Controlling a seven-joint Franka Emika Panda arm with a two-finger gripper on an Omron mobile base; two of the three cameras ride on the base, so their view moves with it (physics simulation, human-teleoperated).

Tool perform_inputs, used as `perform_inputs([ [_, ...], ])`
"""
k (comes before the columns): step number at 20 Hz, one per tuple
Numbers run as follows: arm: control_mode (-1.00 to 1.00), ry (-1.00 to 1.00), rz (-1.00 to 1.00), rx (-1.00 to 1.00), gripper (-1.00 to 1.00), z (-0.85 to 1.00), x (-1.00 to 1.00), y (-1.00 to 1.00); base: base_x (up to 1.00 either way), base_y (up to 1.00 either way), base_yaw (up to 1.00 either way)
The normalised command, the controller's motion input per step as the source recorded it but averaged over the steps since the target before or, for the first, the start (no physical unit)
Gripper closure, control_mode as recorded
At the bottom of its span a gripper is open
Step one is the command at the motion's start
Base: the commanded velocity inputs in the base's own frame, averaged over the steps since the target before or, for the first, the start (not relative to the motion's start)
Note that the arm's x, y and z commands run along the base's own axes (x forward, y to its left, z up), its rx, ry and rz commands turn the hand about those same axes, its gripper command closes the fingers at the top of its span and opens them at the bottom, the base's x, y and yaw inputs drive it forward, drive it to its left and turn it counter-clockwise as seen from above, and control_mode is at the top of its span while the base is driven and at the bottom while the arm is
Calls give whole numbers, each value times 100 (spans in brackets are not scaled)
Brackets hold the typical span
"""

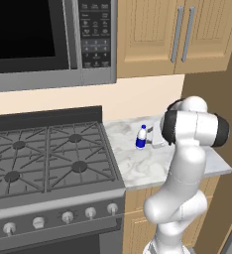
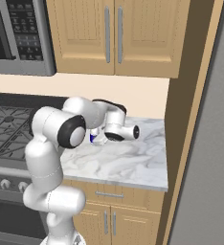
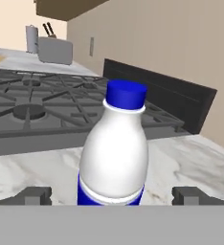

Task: Take the bottled waters from the counter and place them in the freezer to freeze. Close the freezer door after placing the bottles.

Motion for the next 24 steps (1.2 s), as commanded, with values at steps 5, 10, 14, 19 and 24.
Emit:
perform_inputs([
  [5,-100,4,11,0,-100,-3,0,24,0,0,0],
  [10,-100,3,8,0,-100,0,2,13,0,0,0],
  [14,-100,4,7,0,-100,0,2,11,0,0,0],
  [19,-100,7,7,0,-100,0,4,11,0,0,0],
  [24,-100,3,9,1,-100,0,1,2,0,0,0],
])
